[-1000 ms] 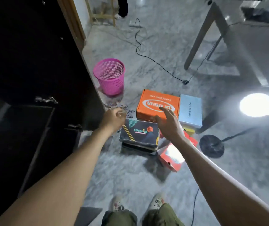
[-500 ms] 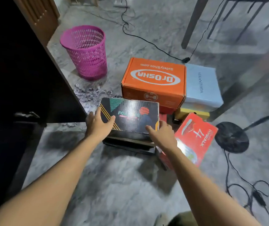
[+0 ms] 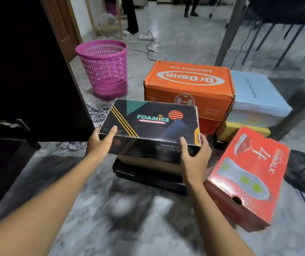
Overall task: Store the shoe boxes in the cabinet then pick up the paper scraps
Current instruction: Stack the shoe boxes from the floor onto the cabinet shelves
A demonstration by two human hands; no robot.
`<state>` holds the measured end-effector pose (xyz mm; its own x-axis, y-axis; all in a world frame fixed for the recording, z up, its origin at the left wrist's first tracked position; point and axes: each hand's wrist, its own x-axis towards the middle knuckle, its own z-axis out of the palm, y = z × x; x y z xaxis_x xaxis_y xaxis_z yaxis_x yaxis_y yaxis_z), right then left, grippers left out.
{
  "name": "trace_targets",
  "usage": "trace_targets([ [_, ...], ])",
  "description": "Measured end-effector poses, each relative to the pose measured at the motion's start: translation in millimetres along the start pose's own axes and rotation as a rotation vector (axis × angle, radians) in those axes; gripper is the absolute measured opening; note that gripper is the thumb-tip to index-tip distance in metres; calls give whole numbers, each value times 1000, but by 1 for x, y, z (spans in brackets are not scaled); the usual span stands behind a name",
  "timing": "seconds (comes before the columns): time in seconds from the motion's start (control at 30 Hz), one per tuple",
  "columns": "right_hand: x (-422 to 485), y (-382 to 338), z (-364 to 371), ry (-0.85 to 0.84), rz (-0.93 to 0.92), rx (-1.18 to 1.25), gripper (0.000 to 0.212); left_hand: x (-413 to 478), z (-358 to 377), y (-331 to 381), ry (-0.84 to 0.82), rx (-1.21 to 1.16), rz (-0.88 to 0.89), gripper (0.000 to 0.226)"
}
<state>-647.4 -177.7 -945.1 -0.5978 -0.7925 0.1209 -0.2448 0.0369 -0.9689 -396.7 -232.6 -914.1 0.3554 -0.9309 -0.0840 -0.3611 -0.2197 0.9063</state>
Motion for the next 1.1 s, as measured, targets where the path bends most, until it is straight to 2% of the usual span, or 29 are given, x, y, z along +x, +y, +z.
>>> trace_targets([
  [0.13, 0, -4, -12, -155, 40, 38, 77, 5, -5, -2, -74, -19, -20, 29],
  [0.2, 4, -5, -13, -162, 20, 33, 76, 7, -8, -1, -95, -55, -31, 15],
  [0.27, 3, -8, -11, -178, -5, 31, 71, 3, -10, -3, -100, -94, -19, 12],
  [0.33, -1, -13, -5, -208, -48, 40, 61, -6, -20, -5, -59, -118, -11, 9],
  [0.5, -25, -33, 14, -259, -170, 31, 67, -31, -74, -22, 91, -65, 65, 13],
  [0.67, -48, -50, 38, -417, -205, 102, 62, -46, -122, -42, 227, -22, 90, 15],
  [0.8, -63, -68, 64, -571, -221, 139, 70, -59, -155, -54, 369, -77, 36, 29],
  [0.93, -80, -86, 107, -700, -269, 119, 75, -67, -185, -69, 595, -197, -13, 72],
  [1.03, -84, -112, 153, -819, -312, 75, 78, -69, -209, -85, 753, -303, -123, 80],
  [1.1, -87, -135, 187, -915, -348, 37, 78, -70, -225, -97, 826, -342, -174, 99],
])
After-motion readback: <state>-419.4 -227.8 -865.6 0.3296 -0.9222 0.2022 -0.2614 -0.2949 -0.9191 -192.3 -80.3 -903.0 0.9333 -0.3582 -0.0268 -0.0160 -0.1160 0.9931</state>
